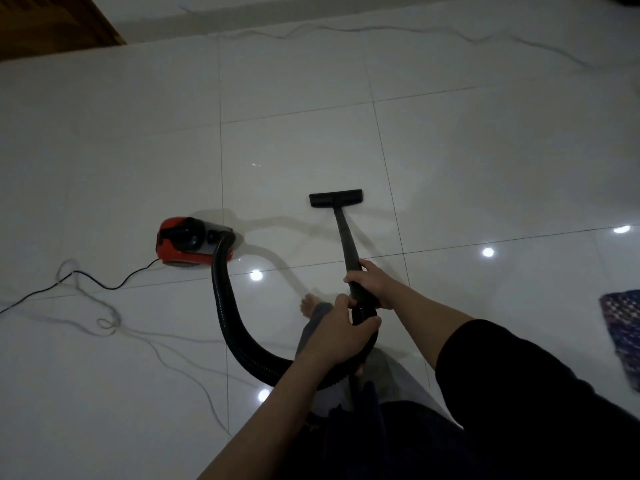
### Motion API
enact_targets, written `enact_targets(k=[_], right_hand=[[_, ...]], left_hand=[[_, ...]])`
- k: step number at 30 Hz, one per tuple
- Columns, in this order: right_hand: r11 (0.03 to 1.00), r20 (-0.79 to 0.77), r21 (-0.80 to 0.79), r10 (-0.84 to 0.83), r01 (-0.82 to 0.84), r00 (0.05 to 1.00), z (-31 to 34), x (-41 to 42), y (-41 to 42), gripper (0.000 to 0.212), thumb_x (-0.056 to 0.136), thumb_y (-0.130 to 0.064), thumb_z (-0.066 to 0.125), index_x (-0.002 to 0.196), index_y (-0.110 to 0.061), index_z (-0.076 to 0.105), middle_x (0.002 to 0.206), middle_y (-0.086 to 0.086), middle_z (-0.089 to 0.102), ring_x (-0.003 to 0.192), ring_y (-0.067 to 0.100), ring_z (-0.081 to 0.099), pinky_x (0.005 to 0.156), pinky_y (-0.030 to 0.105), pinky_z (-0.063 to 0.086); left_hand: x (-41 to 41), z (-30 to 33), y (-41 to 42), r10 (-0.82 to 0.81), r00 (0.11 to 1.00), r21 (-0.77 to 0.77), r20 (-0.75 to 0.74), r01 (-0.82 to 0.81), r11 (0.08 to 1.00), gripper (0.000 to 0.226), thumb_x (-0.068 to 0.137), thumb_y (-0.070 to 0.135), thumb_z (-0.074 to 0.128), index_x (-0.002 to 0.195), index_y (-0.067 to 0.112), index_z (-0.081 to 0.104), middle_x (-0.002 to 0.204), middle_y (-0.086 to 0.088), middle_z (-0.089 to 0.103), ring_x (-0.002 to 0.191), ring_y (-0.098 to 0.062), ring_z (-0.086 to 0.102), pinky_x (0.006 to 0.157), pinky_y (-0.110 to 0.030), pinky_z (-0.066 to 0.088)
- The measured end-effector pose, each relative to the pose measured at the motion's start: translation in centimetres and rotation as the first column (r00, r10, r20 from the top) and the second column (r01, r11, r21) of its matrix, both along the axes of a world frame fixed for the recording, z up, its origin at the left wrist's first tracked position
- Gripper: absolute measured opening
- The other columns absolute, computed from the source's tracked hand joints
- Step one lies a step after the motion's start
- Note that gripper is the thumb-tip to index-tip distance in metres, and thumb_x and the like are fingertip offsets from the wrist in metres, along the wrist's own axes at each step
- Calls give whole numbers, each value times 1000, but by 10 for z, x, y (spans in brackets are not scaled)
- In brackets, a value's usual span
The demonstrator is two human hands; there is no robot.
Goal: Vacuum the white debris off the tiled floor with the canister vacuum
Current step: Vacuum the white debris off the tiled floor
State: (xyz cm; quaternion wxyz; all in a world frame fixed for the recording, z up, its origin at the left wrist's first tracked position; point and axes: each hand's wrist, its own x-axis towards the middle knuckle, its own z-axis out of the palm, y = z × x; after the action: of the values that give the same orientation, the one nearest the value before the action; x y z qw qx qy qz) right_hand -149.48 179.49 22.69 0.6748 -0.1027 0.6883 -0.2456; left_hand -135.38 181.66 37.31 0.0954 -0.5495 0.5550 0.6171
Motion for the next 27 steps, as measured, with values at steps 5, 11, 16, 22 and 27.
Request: enact_targets(k=[5, 11, 16, 22, 27], right_hand=[[1000, 2, 5, 11, -11, 1000, 0, 19, 37, 82, 79, -23, 71, 151, -23, 30, 117, 15, 62, 92, 29, 64, 76, 40, 56], [1000, 6, 5, -26, 26, 1000, 3, 44, 58, 83, 82, -21, 69, 153, -23, 27, 123, 16, 60, 94, 30, 64, 75, 39, 55], [998, 7, -17, -60, 60, 998, 7, 76, 63, 79, 76, -24, 71, 147, -16, 36, 118, 16, 61, 94, 31, 64, 85, 47, 57], [995, -6, 4, -95, 95, 995, 9, 111, 73, 102, 57, -33, 76, 149, -22, 33, 122, 15, 60, 100, 33, 66, 83, 47, 58], [993, -19, -19, -113, 113, 993, 12, 131, 73, 84, 51, -35, 75, 128, -15, 47, 104, 12, 60, 83, 25, 63, 66, 35, 53]], left_hand=[[20, 8, 35, -18, 1000, 20, 14, 18, 1000, 34, 90, 42, 59, 113, 22, 43, 89, -5, 68, 69, -20, 67, 72, -39, 57], [47, 17, 51, -42, 999, 43, 10, 41, 998, 44, 78, 54, 57, 110, 28, 41, 99, -9, 67, 87, -33, 69, 81, -57, 56], [79, 20, 54, -20, 1000, 63, -3, 20, 998, 40, 78, 52, 58, 107, 30, 43, 99, -9, 68, 82, -29, 69, 78, -52, 57], [114, 23, 59, -48, 999, 69, -10, 48, 996, 42, 82, 52, 59, 111, 26, 43, 100, -10, 68, 88, -31, 70, 80, -51, 58], [136, 30, 53, -83, 996, 77, -20, 85, 993, 57, 73, 58, 59, 116, 25, 42, 103, -9, 66, 88, -31, 70, 81, -53, 58]])
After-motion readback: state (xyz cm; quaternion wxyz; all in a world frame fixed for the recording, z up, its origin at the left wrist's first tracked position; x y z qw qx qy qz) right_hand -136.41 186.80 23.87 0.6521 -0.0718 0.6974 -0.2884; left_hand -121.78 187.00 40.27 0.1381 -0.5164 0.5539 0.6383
